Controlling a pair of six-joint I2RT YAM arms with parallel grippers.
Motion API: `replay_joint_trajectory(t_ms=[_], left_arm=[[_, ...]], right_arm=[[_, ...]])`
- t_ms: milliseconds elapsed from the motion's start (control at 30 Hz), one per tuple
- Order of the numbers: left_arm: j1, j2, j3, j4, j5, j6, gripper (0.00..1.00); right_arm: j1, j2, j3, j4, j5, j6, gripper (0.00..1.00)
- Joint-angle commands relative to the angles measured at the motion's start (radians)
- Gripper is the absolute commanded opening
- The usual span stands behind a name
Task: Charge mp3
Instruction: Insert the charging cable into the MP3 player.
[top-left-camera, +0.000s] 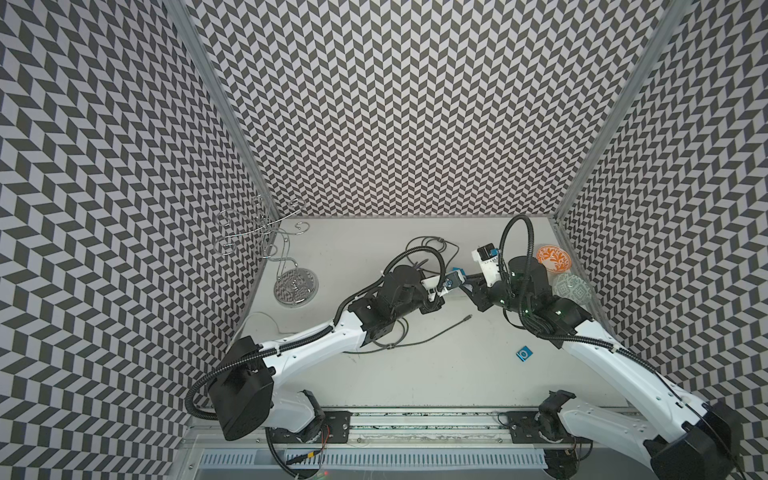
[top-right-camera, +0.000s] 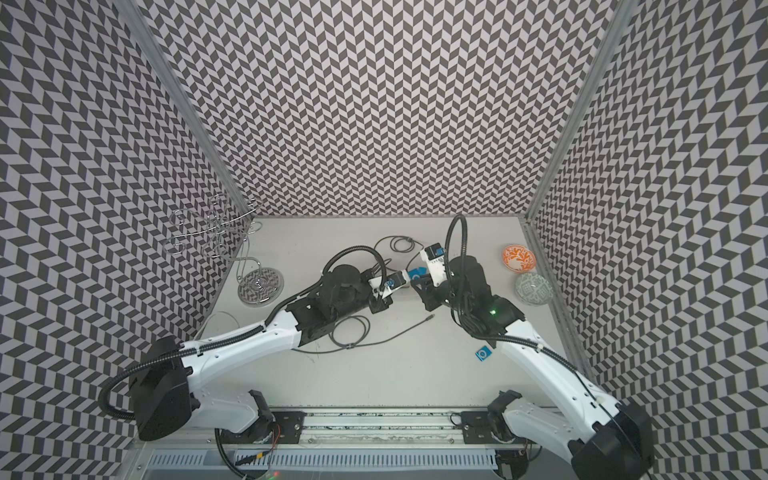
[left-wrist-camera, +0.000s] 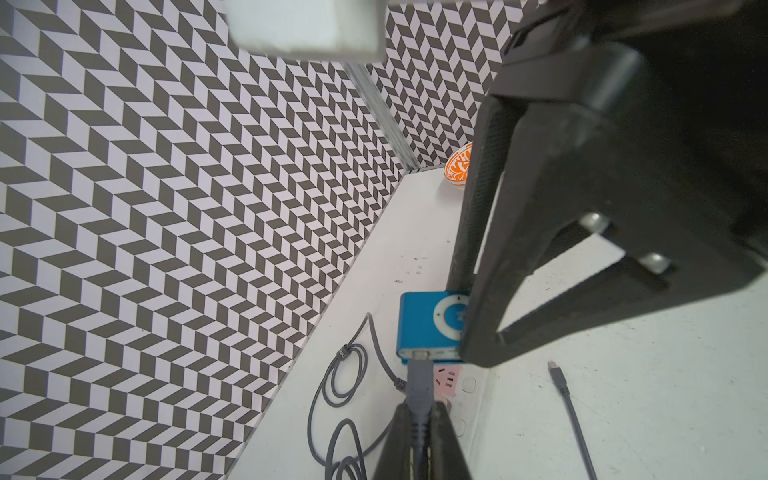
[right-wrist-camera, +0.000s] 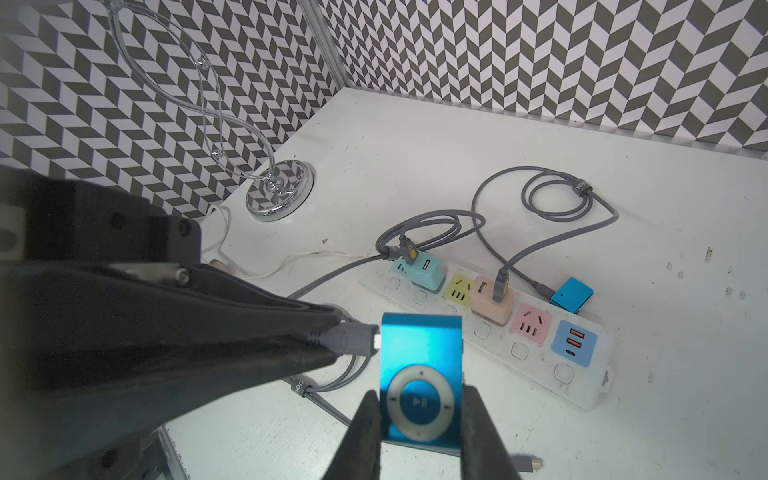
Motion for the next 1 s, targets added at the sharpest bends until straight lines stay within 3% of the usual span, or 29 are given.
replay_joint_trajectory(t_ms=[0, 300, 967], left_arm=[[0.024, -0.002, -0.019, 0.068, 0.066, -0.027, 0.00], [0.079, -0.027, -0.063, 0.122, 0.158, -0.063, 0.00], [0.080, -0.079, -0.217, 0.359, 0.136, -0.046, 0.00]], right_arm=[[0.050, -0.043, 0.003, 0.102, -0.124, -0.003, 0.07], [0.100, -0.079, -0.035, 0.141, -0.054, -0.064, 0.07], [0.209, -0.080, -0.019, 0.163, 0.162, 0.020, 0.05]])
